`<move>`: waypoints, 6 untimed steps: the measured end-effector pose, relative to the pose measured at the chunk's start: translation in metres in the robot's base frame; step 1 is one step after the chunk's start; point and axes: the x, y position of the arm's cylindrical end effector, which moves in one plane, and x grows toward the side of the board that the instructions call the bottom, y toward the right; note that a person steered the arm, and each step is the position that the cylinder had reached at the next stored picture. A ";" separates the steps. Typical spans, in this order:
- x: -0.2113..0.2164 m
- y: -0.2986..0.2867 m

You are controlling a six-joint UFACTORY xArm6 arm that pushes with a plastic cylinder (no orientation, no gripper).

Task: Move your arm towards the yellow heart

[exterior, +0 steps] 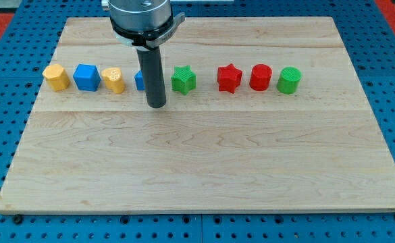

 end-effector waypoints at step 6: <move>-0.020 -0.073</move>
